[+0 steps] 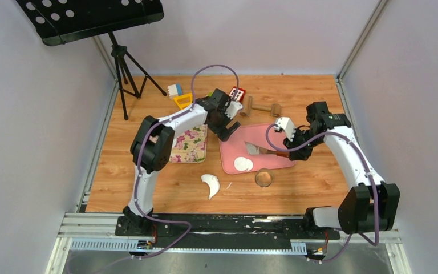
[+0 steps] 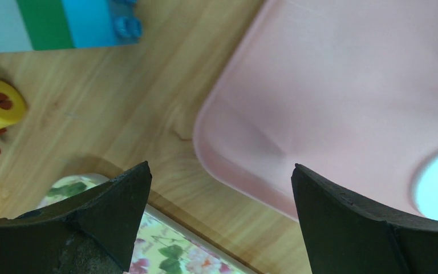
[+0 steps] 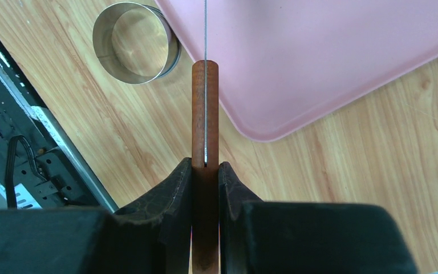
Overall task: Roll out the dumpling wrappers from the dough
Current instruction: Remove the dumpling wrapper from the work surface.
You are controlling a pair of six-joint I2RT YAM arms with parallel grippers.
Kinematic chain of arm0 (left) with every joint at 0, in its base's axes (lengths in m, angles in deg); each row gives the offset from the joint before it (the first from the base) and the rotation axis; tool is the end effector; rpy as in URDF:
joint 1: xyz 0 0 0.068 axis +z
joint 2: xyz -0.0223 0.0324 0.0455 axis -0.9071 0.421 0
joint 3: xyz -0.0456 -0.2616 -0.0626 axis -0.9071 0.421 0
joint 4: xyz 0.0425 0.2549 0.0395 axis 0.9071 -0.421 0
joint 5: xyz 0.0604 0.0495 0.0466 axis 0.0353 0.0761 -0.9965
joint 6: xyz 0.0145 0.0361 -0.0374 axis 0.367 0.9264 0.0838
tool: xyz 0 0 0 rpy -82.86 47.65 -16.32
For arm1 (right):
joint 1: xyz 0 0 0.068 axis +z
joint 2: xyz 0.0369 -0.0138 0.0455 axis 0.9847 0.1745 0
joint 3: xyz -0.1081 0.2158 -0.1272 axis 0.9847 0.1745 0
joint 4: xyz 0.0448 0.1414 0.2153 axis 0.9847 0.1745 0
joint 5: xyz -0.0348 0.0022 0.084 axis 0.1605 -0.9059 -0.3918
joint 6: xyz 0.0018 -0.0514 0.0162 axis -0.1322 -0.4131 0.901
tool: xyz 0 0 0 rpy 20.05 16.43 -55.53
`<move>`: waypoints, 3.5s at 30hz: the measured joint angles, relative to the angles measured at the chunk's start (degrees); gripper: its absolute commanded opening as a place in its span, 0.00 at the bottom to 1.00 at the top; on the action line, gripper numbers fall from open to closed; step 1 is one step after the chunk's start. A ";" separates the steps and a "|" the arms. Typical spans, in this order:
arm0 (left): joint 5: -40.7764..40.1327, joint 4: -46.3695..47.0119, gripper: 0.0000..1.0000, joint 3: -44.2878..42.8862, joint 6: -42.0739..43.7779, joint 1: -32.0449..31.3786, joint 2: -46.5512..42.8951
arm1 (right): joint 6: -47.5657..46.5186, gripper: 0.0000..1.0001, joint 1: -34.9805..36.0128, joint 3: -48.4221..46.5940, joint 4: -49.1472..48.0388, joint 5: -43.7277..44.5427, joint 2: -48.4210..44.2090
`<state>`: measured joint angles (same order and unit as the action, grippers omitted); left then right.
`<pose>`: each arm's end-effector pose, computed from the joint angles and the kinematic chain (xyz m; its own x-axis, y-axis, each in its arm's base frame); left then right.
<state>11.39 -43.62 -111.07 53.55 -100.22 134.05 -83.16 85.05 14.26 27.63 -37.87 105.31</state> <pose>0.3650 -0.2629 0.1842 -0.5793 0.6528 -0.4882 0.7572 0.6526 -0.0259 0.2261 0.0360 0.2738 -0.3691 -0.8073 -0.4605 -0.9226 0.3780 0.0770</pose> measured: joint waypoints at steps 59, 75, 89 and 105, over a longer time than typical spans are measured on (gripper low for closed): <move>-22.18 -1.66 1.00 -26.77 -5.31 -0.42 18.23 | -0.74 0.00 8.41 9.09 -12.87 6.16 -3.04; -22.27 0.39 0.99 -24.72 -5.22 -0.42 17.35 | 3.52 0.00 10.88 12.50 -17.44 14.45 -7.19; -22.25 0.52 0.99 -24.63 -5.18 -0.42 17.33 | 5.73 0.00 11.63 11.87 -17.70 20.04 -10.01; -22.18 0.50 0.99 -24.63 -5.18 -0.42 17.33 | 10.01 0.00 13.57 7.63 -16.11 11.06 -9.01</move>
<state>-10.79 -43.12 -135.71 48.37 -100.63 151.38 -73.15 98.63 21.89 11.52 -26.81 96.31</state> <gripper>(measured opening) 0.989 0.175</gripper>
